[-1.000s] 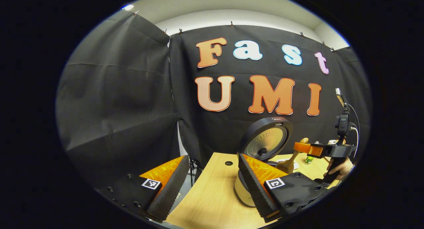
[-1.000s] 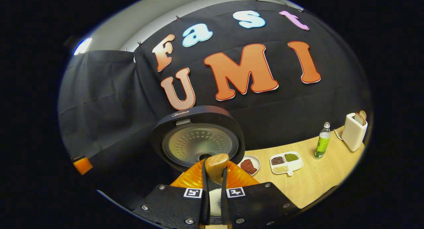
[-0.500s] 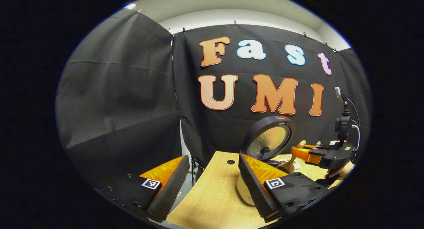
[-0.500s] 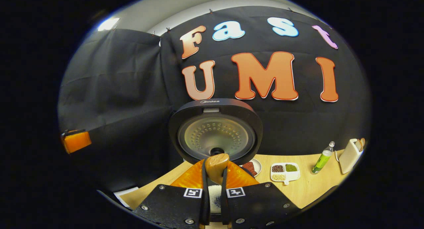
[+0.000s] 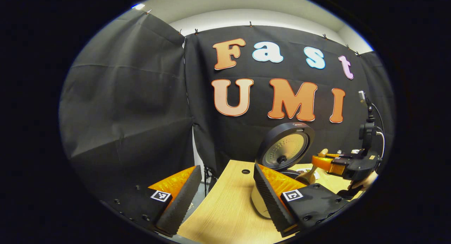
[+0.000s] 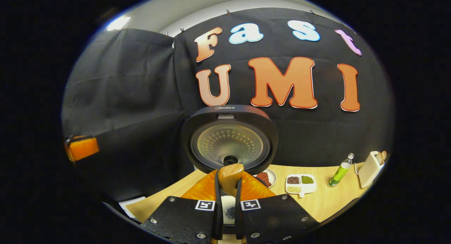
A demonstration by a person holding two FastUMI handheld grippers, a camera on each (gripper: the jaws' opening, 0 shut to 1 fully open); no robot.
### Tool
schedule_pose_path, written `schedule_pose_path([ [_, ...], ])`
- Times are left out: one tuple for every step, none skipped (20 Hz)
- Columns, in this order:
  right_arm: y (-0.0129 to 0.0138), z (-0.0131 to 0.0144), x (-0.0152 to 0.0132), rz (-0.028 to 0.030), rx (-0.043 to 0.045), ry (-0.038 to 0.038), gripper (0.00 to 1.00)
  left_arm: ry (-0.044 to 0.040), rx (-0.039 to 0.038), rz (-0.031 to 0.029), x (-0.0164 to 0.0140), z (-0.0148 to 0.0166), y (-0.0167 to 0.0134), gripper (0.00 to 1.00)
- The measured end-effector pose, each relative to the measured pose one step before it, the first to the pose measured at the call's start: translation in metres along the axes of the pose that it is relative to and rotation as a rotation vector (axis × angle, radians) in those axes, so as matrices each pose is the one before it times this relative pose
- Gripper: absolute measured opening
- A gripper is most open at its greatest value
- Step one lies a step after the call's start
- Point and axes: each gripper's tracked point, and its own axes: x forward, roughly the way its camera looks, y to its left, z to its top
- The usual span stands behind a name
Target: Close the left gripper, press the button to open the rice cooker; take a wooden spoon from the chopstick holder with the right hand, scoop a spoonful of rice and pour it into the rice cooker, then put the wooden spoon back into the chopstick holder.
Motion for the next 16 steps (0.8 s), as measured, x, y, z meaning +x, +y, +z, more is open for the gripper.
schedule_pose_path([
  [-0.00392,0.00787,-0.00505,0.0003,0.02592,-0.01184,0.12,-0.00299,-0.00195,0.0012,-0.00084,0.00168,-0.00092,0.97],
  [-0.00541,0.00805,-0.00596,-0.00082,0.02334,-0.0118,0.12,-0.00276,-0.00393,-0.00027,-0.00013,0.00111,-0.00158,0.97],
  [-0.00589,0.00674,-0.00726,-0.00156,0.01976,-0.01312,0.12,-0.00328,-0.00345,0.0,-0.00079,0.00182,-0.00081,0.97],
  [-0.00592,0.00812,-0.00624,-0.00317,0.01729,-0.01547,0.12,-0.0039,-0.00006,-0.00039,-0.00005,0.00147,-0.00217,0.97],
  [-0.00822,0.00866,-0.00678,-0.00731,0.01469,-0.01397,0.12,-0.00512,0.00246,-0.00193,-0.00046,0.00192,-0.00218,0.97],
  [-0.01154,0.00717,-0.00793,-0.01106,0.0104,-0.00997,0.12,-0.0058,0.00352,-0.001,-0.00021,0.00262,-0.001,0.97],
  [-0.01193,0.00546,-0.00772,-0.01556,0.00629,-0.00885,0.12,-0.00548,0.00425,-0.00188,-0.00058,0.00181,-0.00219,0.97],
  [-0.01189,0.00613,-0.00878,-0.01943,0.00304,-0.00772,0.12,-0.00285,0.00532,-0.00103,-0.0001,0.00261,-0.00174,0.97],
  [-0.01447,0.00585,-0.01106,-0.02218,-0.00073,-0.00915,0.12,0.00008,0.00165,-0.00117,-0.00035,-0.00022,-0.0026,0.97],
  [-0.01316,0.00332,-0.00724,-0.01826,-0.00064,-0.00716,0.12,-0.00588,-0.00379,-0.00516,-0.00032,0.00315,-0.0031,0.97],
  [-0.01669,0.00554,-0.00995,-0.02326,-0.00346,-0.00547,0.12,-0.00874,-0.00488,-0.00537,-0.0012,0.00342,-0.00316,0.97],
  [-0.01554,0.00345,-0.00887,-0.02302,-0.00049,-0.0048,0.12,-0.00684,-0.00185,-0.00101,-0.00009,0.00243,-0.00227,0.96],
  [-0.01535,0.00298,-0.00896,-0.02405,0.00194,-0.00523,0.12,-0.00496,0.00054,0.00249,-0.00169,0.00101,-0.001,0.97],
  [-0.01502,0.00199,-0.00903,-0.02437,0.00321,-0.00356,0.12,-0.00245,-0.00124,0.00256,0.00023,0.00134,-0.00149,0.97],
  [-0.01487,0.00244,-0.00794,-0.02577,0.00315,-0.00503,0.12,-0.00032,-0.00399,-0.00181,0.0007,-0.00016,-0.00317,0.97],
  [-0.01312,0.00123,-0.0061,-0.02624,0.00257,-0.00283,0.12,-0.00289,-0.00518,-0.00535,0.00023,0.00132,-0.00404,0.97],
])
